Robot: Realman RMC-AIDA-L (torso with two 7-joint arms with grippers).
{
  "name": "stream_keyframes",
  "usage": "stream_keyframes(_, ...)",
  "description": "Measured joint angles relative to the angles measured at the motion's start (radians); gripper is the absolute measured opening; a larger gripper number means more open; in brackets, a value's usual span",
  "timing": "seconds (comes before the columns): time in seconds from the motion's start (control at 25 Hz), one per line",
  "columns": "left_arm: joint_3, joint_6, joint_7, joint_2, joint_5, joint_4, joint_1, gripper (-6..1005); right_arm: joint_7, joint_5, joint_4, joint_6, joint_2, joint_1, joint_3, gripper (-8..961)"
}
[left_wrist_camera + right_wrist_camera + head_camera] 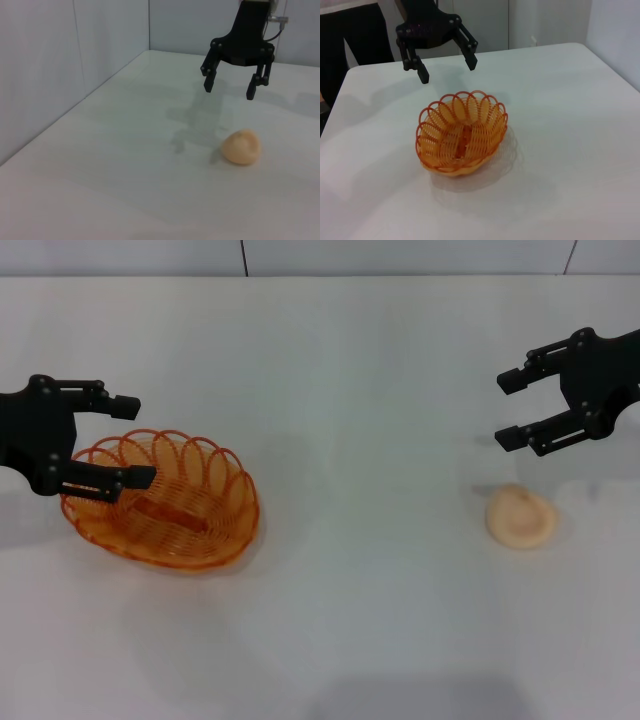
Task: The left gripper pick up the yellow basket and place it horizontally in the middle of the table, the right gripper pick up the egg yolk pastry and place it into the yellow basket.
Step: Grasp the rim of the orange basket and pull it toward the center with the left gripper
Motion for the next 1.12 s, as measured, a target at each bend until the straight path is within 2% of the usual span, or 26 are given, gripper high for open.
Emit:
stream_keyframes(0.76, -0.002, 0.001, -0.016, -0.008, -0.001, 0.001, 0.003, 848, -0.005, 0.001, -0.001, 0.001, 0.002, -0.018, -0.001, 724)
stream_keyframes(0.88, 0.002, 0.007, -0.119, -0.01, 0.002, 0.074, 0.01, 848, -0.012, 0.006, -0.006, 0.02, 0.013, -0.035, 0.0, 724)
stream_keyframes(1.12, 0.007, 0.019, -0.397, -0.043, 0.114, 0.301, 0.016, 848, -0.019, 0.006, -0.012, 0.053, 0.028, -0.065, 0.001, 724)
